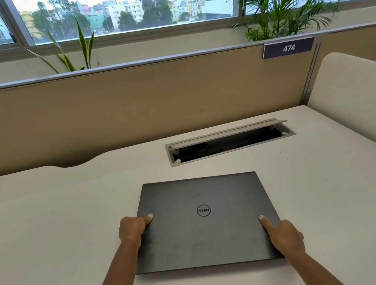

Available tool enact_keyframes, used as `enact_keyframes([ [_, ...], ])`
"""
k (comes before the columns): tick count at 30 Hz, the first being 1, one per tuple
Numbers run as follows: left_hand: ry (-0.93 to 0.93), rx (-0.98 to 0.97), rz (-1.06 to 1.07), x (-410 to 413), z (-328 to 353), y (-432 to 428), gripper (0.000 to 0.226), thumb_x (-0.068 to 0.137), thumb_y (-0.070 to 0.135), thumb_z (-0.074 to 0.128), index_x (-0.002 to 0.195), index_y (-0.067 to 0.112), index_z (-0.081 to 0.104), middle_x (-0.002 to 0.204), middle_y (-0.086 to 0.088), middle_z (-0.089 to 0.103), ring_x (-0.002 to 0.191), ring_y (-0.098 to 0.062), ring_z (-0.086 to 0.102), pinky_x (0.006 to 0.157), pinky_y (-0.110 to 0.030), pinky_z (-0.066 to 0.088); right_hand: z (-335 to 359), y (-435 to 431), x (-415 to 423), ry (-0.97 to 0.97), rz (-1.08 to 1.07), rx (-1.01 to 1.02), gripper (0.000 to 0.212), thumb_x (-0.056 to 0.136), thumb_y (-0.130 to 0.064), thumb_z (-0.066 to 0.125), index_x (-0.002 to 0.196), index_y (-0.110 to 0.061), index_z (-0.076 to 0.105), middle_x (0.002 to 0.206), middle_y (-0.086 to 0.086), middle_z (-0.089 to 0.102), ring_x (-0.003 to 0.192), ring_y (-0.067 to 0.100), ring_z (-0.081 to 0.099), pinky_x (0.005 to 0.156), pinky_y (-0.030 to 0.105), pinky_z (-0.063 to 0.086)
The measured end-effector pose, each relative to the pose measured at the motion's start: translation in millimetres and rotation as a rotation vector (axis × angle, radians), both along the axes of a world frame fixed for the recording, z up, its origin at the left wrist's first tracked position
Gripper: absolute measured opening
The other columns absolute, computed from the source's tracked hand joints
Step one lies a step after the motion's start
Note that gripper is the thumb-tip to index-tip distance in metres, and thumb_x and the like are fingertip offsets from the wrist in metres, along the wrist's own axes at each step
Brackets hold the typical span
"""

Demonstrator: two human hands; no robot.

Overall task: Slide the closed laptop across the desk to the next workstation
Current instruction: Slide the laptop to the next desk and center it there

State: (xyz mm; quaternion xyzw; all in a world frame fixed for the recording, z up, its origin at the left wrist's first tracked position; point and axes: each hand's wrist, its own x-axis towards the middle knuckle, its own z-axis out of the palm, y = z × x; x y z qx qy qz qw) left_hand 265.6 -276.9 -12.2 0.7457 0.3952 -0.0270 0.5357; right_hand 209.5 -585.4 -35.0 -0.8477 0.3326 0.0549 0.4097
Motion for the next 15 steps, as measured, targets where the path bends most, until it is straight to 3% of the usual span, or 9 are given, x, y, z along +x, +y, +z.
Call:
enact_keyframes([
  [2, -0.008, 0.014, 0.005, -2.2, -0.8, -1.3, 0.037, 0.078, 0.015, 0.075, 0.059, -0.004, 0.049, 0.091, -0.025, 0.061, 0.085, -0.035, 0.054, 0.093, -0.042, 0.047, 1.3, -0.4, -0.2, 0.020, 0.024, -0.012, 0.062, 0.092, -0.050, 0.045, 0.115, 0.006, 0.056, 0.119, 0.022, 0.061, 0.118, 0.041, 0.048, 0.096, 0.039, 0.039],
  [4, -0.010, 0.050, -0.005, -4.3, -2.6, -1.8, 0.046, 0.078, 0.016, 0.075, 0.047, 0.003, 0.042, 0.093, -0.033, 0.065, 0.077, -0.033, 0.053, 0.092, -0.044, 0.049, 4.3, -0.1, -0.4, 0.036, 0.033, -0.034, 0.062, 0.092, -0.050, 0.045, 0.115, 0.007, 0.056, 0.121, 0.024, 0.058, 0.118, 0.040, 0.048, 0.098, 0.039, 0.038],
  [6, -0.023, 0.063, -0.014, -6.7, -2.8, -2.4, 0.036, 0.079, 0.017, 0.073, 0.058, -0.007, 0.056, 0.104, -0.035, 0.066, 0.088, -0.043, 0.061, 0.091, -0.044, 0.049, 7.4, 0.4, -0.6, 0.042, 0.016, -0.034, 0.062, 0.091, -0.049, 0.047, 0.117, 0.007, 0.054, 0.125, 0.026, 0.052, 0.120, 0.040, 0.046, 0.098, 0.040, 0.039],
  [9, -0.034, 0.072, -0.041, -7.5, -5.5, -3.0, 0.038, 0.080, 0.018, 0.072, 0.095, -0.015, 0.066, 0.107, -0.031, 0.067, 0.103, -0.044, 0.061, 0.092, -0.044, 0.049, 9.3, -0.1, -1.7, 0.030, 0.002, -0.002, 0.062, 0.090, -0.048, 0.051, 0.117, 0.007, 0.055, 0.125, 0.028, 0.051, 0.118, 0.040, 0.046, 0.097, 0.041, 0.041],
  [15, -0.001, 0.139, -0.052, -9.3, -5.1, -6.6, 0.042, 0.081, 0.023, 0.071, 0.106, -0.010, 0.065, 0.115, -0.029, 0.064, 0.109, -0.044, 0.057, 0.095, -0.045, 0.047, 7.3, -4.5, -4.0, -0.016, -0.002, 0.043, 0.060, 0.084, -0.044, 0.062, 0.109, 0.010, 0.058, 0.116, 0.028, 0.059, 0.108, 0.041, 0.055, 0.093, 0.044, 0.046],
])
